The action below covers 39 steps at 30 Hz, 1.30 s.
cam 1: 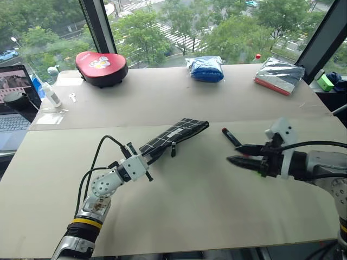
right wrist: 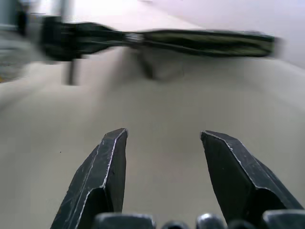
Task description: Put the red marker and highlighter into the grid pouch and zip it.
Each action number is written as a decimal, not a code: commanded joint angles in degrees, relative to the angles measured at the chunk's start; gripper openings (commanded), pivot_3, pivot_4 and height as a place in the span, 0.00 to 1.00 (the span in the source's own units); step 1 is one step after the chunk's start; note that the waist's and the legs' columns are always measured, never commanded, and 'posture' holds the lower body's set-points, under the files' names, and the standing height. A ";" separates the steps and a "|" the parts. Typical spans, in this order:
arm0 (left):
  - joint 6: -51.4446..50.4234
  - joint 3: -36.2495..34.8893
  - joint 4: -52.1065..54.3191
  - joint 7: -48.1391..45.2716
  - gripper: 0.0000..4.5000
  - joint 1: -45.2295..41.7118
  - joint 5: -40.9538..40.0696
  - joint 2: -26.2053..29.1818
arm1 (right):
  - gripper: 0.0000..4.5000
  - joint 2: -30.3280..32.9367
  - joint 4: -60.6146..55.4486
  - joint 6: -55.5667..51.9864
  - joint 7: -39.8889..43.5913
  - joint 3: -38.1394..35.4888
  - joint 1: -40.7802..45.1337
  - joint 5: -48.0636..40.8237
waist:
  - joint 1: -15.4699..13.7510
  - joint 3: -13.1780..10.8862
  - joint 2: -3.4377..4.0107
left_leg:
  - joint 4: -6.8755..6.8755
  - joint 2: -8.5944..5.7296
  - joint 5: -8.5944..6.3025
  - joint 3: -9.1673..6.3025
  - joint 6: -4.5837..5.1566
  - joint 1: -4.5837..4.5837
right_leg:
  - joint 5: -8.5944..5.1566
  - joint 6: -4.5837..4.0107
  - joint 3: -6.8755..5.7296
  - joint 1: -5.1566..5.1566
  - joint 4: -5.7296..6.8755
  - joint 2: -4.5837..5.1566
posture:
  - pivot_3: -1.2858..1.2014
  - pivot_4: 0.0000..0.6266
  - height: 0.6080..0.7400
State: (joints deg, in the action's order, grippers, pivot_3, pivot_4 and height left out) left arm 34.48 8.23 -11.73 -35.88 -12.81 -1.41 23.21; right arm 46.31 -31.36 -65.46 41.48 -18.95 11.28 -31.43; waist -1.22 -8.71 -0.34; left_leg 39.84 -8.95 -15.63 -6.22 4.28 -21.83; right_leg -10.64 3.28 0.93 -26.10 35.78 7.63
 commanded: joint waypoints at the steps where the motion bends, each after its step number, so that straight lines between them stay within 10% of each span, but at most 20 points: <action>1: 0.44 0.29 0.57 0.31 0.00 -0.78 0.11 -0.63 | 0.61 0.10 -3.42 6.84 -3.55 -1.94 -6.77 4.66 | -0.36 0.00 0.00 | 0.00 0.01 0.00 0.00 -0.01 0.00 | 0.00 0.00 0.00 -0.02 0.03 0.00 | 0.52 0.24 1.00; 39: -0.11 -0.58 -0.08 0.80 0.00 -1.49 -0.09 -0.31 | 0.61 -3.43 22.97 27.28 -7.87 7.20 -5.20 16.63 | -0.20 -0.01 -0.01 | 0.01 0.05 0.02 0.08 -0.01 0.07 | 0.04 0.05 0.07 0.03 -0.01 -0.06 | 0.52 0.24 1.00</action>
State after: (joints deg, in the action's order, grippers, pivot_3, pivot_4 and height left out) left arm 34.39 8.67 -14.09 -35.58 -14.31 -1.10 22.45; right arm 42.35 -8.63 -39.26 33.64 -11.68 6.02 -15.73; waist -1.42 -8.71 -0.35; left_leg 39.85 -8.91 -15.61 -6.15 4.28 -21.75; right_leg -10.60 3.33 1.01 -26.07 35.77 7.57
